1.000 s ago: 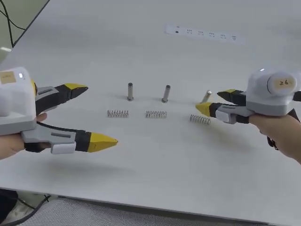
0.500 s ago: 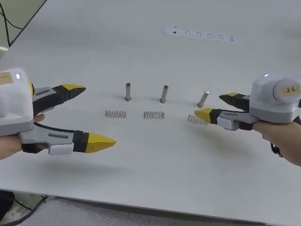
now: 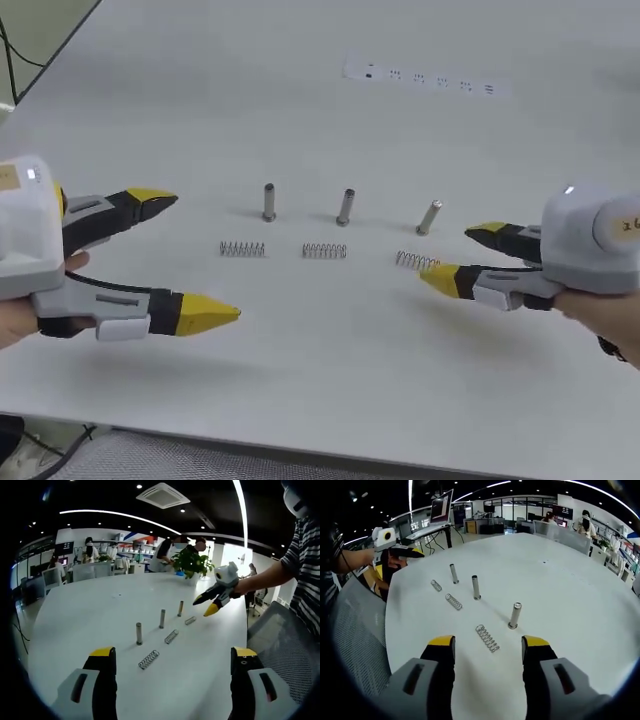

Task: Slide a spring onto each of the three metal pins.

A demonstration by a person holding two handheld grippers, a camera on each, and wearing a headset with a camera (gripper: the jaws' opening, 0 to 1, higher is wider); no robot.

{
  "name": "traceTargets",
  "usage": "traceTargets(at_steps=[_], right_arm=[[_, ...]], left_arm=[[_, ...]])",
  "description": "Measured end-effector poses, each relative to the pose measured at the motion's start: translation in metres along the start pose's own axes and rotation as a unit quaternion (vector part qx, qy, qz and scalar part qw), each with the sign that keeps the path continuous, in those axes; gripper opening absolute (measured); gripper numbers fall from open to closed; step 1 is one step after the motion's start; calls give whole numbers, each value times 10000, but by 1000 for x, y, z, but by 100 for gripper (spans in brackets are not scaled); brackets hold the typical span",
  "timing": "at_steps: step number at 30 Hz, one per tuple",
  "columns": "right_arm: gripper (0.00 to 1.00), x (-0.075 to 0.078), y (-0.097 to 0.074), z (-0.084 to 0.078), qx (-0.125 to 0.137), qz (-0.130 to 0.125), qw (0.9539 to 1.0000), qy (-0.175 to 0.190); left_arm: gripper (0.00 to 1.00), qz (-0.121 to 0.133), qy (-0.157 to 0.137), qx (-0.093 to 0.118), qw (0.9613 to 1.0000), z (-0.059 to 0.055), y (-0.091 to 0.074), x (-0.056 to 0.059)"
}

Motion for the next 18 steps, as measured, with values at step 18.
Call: traceTargets(at_steps=[18], right_arm=[[42, -7, 9, -9, -931, 421, 9864, -1286]], left_arm=[[94, 9, -12, -13, 10000, -3, -1, 1]])
Point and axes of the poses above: the centre of the closed fingertips' face, and the gripper's own axes: y roughly forward along the fingers, x roughly to its right, z roughly out of its top, the point moved 2 cm from there along -y, roughly backward along the fingers, and after that the axes turned 2 degrees about -x, right-handed, at the moved point
